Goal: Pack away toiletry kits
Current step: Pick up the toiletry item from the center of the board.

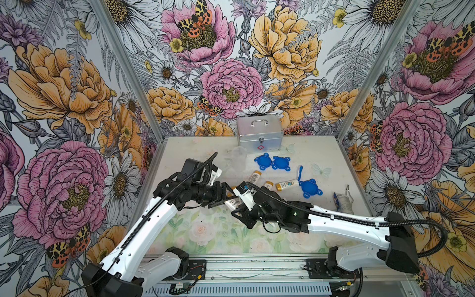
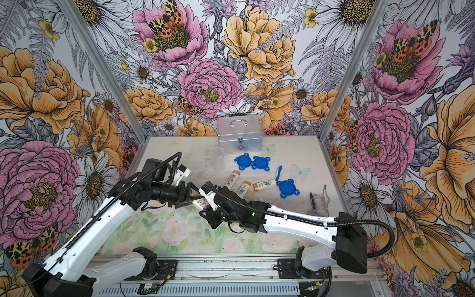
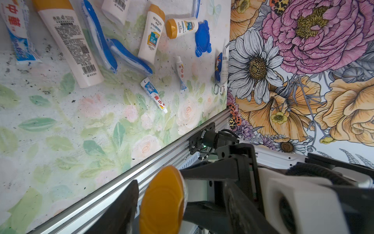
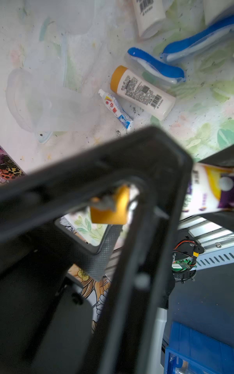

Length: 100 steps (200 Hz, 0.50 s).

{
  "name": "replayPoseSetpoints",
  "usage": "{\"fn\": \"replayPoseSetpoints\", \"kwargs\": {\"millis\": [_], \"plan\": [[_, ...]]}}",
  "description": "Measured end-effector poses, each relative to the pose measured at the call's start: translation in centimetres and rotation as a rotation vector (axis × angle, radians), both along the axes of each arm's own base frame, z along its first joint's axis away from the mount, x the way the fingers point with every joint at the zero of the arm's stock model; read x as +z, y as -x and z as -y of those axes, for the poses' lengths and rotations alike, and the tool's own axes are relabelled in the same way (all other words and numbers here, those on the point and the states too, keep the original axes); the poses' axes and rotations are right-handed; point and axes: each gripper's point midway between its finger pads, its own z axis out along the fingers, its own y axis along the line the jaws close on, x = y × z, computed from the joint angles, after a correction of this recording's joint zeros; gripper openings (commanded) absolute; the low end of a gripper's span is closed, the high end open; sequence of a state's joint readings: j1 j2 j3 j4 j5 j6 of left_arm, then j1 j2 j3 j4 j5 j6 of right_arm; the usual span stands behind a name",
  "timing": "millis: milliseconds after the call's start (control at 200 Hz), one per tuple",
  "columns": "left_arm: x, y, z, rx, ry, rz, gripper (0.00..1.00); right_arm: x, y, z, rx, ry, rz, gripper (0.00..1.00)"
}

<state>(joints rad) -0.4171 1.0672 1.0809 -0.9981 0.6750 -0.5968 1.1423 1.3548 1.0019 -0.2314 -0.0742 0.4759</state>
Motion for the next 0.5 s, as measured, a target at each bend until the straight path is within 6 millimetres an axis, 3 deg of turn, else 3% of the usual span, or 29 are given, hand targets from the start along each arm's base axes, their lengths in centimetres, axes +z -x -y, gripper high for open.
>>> {"fn": "replayPoseSetpoints", "kwargs": {"millis": [170, 315, 425, 500], "plan": [[-0.75, 0.32, -0.01, -0.002, -0.007, -0.021, 0.58, 0.30, 0.06, -0.23, 0.005, -0.014, 0.004, 0.14], [-0.57, 0.49, 0.00, 0.001, 0.000, -0.021, 0.36, 0.60, 0.18, -0.48, 0.014, -0.029, 0.006, 0.15], [-0.50, 0.64, -0.14, 0.009, 0.002, -0.017, 0.25, 0.80, 0.26, -0.62, 0.020, -0.036, 0.008, 0.16], [-0.54, 0.77, -0.26, 0.007, 0.001, -0.004, 0.19, 0.78, 0.39, -0.64, 0.029, -0.036, 0.007, 0.22]]}}
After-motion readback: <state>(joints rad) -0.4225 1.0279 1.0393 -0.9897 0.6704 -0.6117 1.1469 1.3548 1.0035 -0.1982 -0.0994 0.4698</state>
